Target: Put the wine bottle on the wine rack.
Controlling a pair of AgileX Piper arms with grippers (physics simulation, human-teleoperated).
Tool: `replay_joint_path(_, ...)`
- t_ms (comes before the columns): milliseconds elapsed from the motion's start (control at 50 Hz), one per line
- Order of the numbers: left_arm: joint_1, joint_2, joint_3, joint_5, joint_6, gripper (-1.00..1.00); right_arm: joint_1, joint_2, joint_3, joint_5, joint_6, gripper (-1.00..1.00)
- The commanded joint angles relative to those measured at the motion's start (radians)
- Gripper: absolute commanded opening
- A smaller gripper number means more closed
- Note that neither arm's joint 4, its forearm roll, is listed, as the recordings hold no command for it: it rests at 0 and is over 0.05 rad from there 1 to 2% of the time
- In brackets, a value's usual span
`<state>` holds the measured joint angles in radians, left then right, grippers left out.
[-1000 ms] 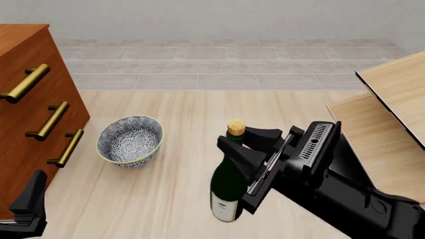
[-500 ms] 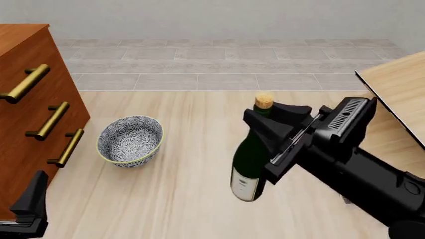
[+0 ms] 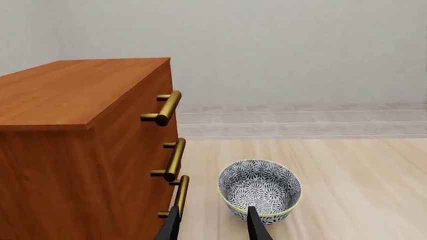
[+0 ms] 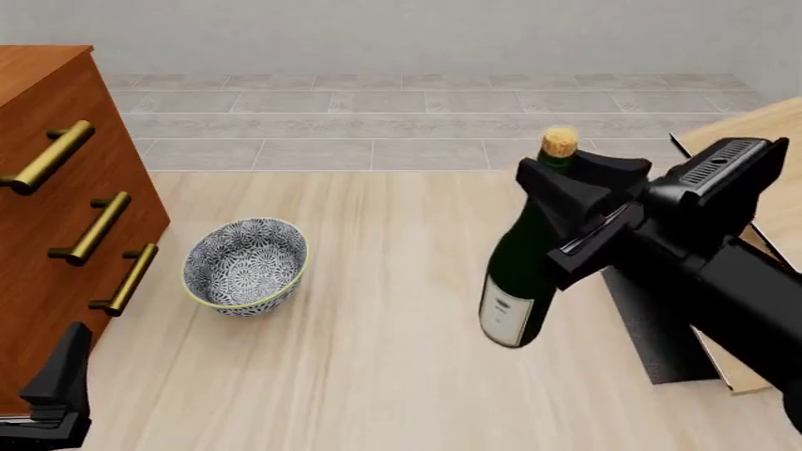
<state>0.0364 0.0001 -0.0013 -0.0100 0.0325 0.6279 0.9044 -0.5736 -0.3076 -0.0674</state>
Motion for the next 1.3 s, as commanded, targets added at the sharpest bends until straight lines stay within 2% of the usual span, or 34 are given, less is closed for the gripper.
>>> replay_joint_path(20, -0.003, 0.0, 0.0, -0.002, -0.003, 1.0, -0.066, -0.024, -0.04, 0.058, 0.027, -1.0)
replay_joint_path(100, 0.001, 0.0, 0.0, -0.002, -0.004, 1.0, -0.111, -0.034, -0.049, 0.07, 0.035, -1.0)
replay_joint_path(400, -0.001, 0.0, 0.0, -0.007, -0.011, 1.0, -0.189, -0.065, -0.093, 0.13, 0.099, -1.0)
replay_joint_path(540, -0.007, 0.0, -0.005, -0.006, -0.01, 1.0, -0.224, -0.078, -0.12, 0.163, 0.07, -1.0)
replay_joint_path(780, -0.003, 0.0, -0.001, -0.01, -0.011, 1.0, -0.271, -0.096, -0.148, 0.206, 0.064, -1.0)
replay_joint_path(1020, -0.005, 0.0, 0.0, -0.009, -0.012, 1.0, -0.316, -0.117, -0.18, 0.239, 0.087, -1.0)
replay_joint_path(1300, -0.009, 0.0, 0.001, -0.008, -0.014, 1.0, -0.409, -0.168, -0.242, 0.306, 0.117, -1.0)
